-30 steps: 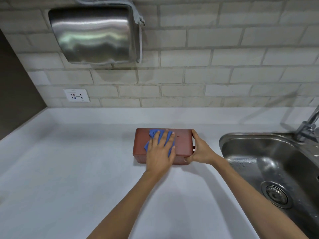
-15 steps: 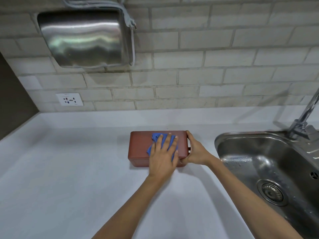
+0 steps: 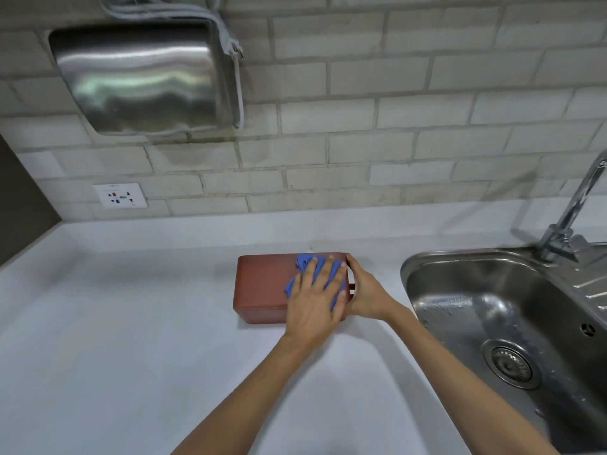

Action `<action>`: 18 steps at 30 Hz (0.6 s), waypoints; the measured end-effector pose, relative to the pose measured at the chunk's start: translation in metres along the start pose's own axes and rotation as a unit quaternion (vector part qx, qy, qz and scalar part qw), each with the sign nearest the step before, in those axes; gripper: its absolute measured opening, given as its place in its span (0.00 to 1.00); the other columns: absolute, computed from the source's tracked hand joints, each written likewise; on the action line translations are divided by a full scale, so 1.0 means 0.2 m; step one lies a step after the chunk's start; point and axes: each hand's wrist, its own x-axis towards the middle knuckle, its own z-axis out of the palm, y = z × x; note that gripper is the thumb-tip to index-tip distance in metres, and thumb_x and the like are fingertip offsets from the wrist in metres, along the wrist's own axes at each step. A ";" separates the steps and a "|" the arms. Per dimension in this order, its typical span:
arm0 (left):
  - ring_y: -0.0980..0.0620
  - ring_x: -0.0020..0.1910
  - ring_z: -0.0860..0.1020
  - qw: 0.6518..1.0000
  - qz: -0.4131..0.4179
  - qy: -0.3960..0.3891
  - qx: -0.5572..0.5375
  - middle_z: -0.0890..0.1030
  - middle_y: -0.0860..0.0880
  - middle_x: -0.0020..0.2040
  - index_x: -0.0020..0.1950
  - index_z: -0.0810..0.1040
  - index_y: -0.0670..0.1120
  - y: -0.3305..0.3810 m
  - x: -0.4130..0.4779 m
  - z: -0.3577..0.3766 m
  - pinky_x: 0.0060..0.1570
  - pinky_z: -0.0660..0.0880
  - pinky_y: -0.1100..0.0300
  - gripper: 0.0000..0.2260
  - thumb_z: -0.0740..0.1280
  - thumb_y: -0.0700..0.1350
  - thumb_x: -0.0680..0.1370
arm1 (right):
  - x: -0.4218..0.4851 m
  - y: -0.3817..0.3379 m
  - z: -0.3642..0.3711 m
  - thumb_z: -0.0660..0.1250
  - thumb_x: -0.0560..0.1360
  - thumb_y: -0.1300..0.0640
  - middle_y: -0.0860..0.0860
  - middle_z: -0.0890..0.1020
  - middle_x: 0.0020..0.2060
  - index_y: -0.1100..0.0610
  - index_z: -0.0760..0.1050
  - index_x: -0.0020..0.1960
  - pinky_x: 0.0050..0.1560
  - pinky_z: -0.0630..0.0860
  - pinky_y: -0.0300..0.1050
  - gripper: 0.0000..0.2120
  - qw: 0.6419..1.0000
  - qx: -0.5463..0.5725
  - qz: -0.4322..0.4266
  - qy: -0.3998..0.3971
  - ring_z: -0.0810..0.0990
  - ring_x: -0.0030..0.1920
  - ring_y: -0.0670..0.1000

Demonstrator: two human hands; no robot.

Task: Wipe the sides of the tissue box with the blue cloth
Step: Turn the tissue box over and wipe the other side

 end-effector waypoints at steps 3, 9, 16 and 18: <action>0.42 0.61 0.79 0.999 0.002 0.026 0.019 0.81 0.46 0.61 0.61 0.80 0.47 -0.11 -0.06 -0.01 0.52 0.79 0.49 0.21 0.56 0.50 0.74 | -0.01 0.01 0.01 0.79 0.53 0.55 0.47 0.77 0.58 0.49 0.56 0.72 0.52 0.81 0.54 0.53 1.000 0.001 0.010 0.002 0.81 0.52 0.55; 0.42 0.69 0.69 0.995 -0.090 0.044 -0.010 0.72 0.45 0.70 0.68 0.73 0.47 0.01 0.16 0.04 0.65 0.68 0.45 0.20 0.61 0.47 0.77 | -0.01 0.02 0.02 0.80 0.53 0.52 0.41 0.78 0.56 0.45 0.57 0.70 0.51 0.81 0.48 0.52 1.000 -0.001 -0.010 0.017 0.81 0.51 0.51; 0.41 0.63 0.77 0.999 0.005 0.017 0.037 0.79 0.46 0.63 0.63 0.79 0.49 -0.03 0.01 0.04 0.56 0.76 0.47 0.21 0.56 0.52 0.74 | -0.03 0.05 0.02 0.78 0.56 0.55 0.41 0.77 0.58 0.46 0.58 0.70 0.44 0.80 0.39 0.48 1.000 0.017 -0.020 0.017 0.81 0.52 0.52; 0.38 0.64 0.75 0.997 -0.046 0.056 0.039 0.78 0.43 0.65 0.65 0.77 0.48 -0.17 -0.06 0.03 0.58 0.74 0.42 0.22 0.56 0.52 0.75 | -0.03 0.05 0.02 0.80 0.55 0.57 0.46 0.76 0.58 0.48 0.56 0.72 0.44 0.81 0.43 0.52 1.000 0.023 -0.020 0.008 0.81 0.50 0.52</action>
